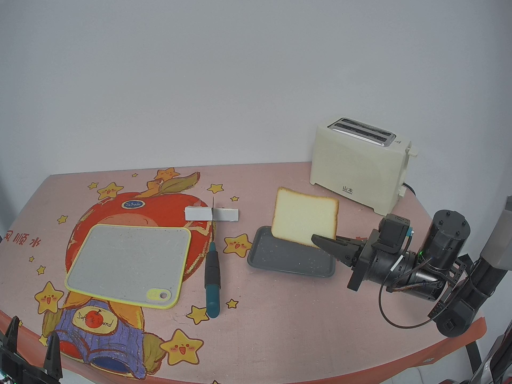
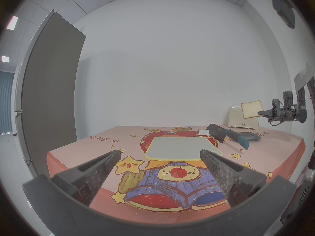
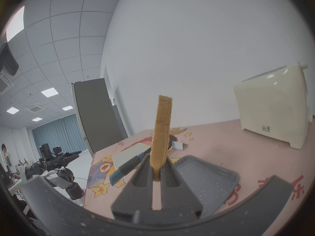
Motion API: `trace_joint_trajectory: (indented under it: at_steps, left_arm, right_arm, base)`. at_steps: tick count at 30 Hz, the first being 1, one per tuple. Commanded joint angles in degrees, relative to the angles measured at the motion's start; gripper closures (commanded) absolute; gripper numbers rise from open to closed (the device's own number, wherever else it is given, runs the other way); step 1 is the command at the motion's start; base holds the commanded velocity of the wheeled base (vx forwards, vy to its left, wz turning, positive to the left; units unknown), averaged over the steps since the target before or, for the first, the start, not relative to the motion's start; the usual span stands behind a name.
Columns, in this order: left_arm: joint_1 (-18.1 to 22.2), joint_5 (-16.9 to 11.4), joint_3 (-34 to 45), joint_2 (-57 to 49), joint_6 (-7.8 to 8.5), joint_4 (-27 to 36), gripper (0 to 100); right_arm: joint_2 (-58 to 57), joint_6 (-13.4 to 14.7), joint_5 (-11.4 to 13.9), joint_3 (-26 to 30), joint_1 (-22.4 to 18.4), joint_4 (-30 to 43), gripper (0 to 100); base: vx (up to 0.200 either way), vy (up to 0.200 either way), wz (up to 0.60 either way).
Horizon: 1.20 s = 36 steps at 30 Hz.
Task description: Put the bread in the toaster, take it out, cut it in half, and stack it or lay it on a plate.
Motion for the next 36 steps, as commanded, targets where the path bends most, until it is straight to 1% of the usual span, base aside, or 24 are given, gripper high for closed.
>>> trace_joint_trajectory:
  at_steps: [1,5,6,7,9,10,12,13,14,15,16,17,19,21,24,25,28,29,32,33,34,36]
  left_arm:
    - [0.0,0.0,1.0,-0.9,-0.01,0.0,0]
    - [0.0,0.0,1.0,-0.9,-0.01,0.0,0]
    - [0.0,0.0,1.0,-0.9,-0.01,0.0,0]
    - [0.0,0.0,1.0,-0.9,-0.01,0.0,0]
    - [0.0,0.0,1.0,-0.9,-0.01,0.0,0]
    - [0.0,0.0,1.0,-0.9,-0.01,0.0,0]
    - [0.0,0.0,1.0,-0.9,-0.01,0.0,0]
    - [0.0,0.0,1.0,-0.9,-0.01,0.0,0]
    - [0.0,0.0,1.0,-0.9,-0.01,0.0,0]
    - [0.0,0.0,1.0,-0.9,-0.01,0.0,0]
    - [0.0,0.0,1.0,-0.9,-0.01,0.0,0]
    - [0.0,0.0,1.0,-0.9,-0.01,0.0,0]
    - [0.0,0.0,1.0,-0.9,-0.01,0.0,0]
    - [0.0,0.0,1.0,-0.9,-0.01,0.0,0]
    - [0.0,0.0,1.0,-0.9,-0.01,0.0,0]
    - [0.0,0.0,1.0,-0.9,-0.01,0.0,0]
    - [0.0,0.0,1.0,-0.9,-0.01,0.0,0]
    - [0.0,0.0,1.0,-0.9,-0.01,0.0,0]
    - [0.0,0.0,1.0,-0.9,-0.01,0.0,0]
    - [0.0,0.0,1.0,-0.9,-0.01,0.0,0]
    - [0.0,0.0,1.0,-0.9,-0.01,0.0,0]
    - [0.0,0.0,1.0,-0.9,-0.01,0.0,0]
  right_arm:
    - [0.1,-1.4,0.1,-0.2,-0.9,0.2,100]
    - [-0.8,-1.5,0.2,-1.4,-2.0,0.5,100]
    - [-1.7,-1.6,0.6,-3.1,-3.1,2.1,100]
    - [-2.0,-1.6,0.6,-3.3,-3.4,2.6,100]
    - [-5.9,-1.7,1.3,-7.4,-5.9,9.8,100]
    - [-6.7,-1.8,1.6,-8.2,-6.6,11.4,100]
    - [-8.8,-2.6,3.9,-12.5,-9.6,17.2,100]
    - [-8.8,-2.6,3.9,-12.5,-9.6,17.2,100]
    - [-9.5,-4.5,6.0,-16.9,-13.0,21.3,100]
    - [-9.6,-5.5,6.8,-18.9,-14.6,23.1,100]
    - [-9.6,-5.9,7.1,-19.8,-15.3,23.9,100]
    - [-9.6,-7.3,9.1,-23.4,-17.8,27.5,100]
    - [-9.7,-7.5,10.3,-25.2,-19.0,29.2,100]
    - [-9.6,-7.7,11.8,-28.2,-20.3,31.6,100]
    - [-9.3,-8.3,12.1,-30.7,-21.2,32.8,100]
    - [-9.1,-9.0,12.1,-32.8,-21.7,33.8,100]
    - [-8.7,-10.6,12.1,-35.0,-22.2,36.0,100]
    - [-8.8,-11.1,12.2,-36.3,-22.7,38.7,100]
    - [-8.9,-12.0,12.3,-39.0,-23.5,42.9,100]
    - [-8.9,-12.0,12.3,-39.0,-23.5,42.9,100]
    - [-8.7,-12.2,12.3,-41.6,-24.6,45.1,100]
    - [-8.3,-12.2,12.3,-44.4,-25.5,47.2,100]
  base:
    - [0.0,0.0,0.0]
    - [0.0,0.0,0.0]
    - [0.0,0.0,0.0]
    - [0.0,0.0,0.0]
    - [0.0,0.0,0.0]
    - [0.0,0.0,0.0]
    - [0.0,0.0,0.0]
    - [0.0,0.0,0.0]
    - [0.0,0.0,0.0]
    - [0.0,0.0,0.0]
    - [0.0,0.0,0.0]
    - [0.0,0.0,0.0]
    - [0.0,0.0,0.0]
    - [0.0,0.0,0.0]
    - [0.0,0.0,0.0]
    - [0.0,0.0,0.0]
    - [0.0,0.0,0.0]
    - [0.0,0.0,0.0]
    - [0.0,0.0,0.0]
    - [0.0,0.0,0.0]
    - [0.0,0.0,0.0]
    - [0.0,0.0,0.0]
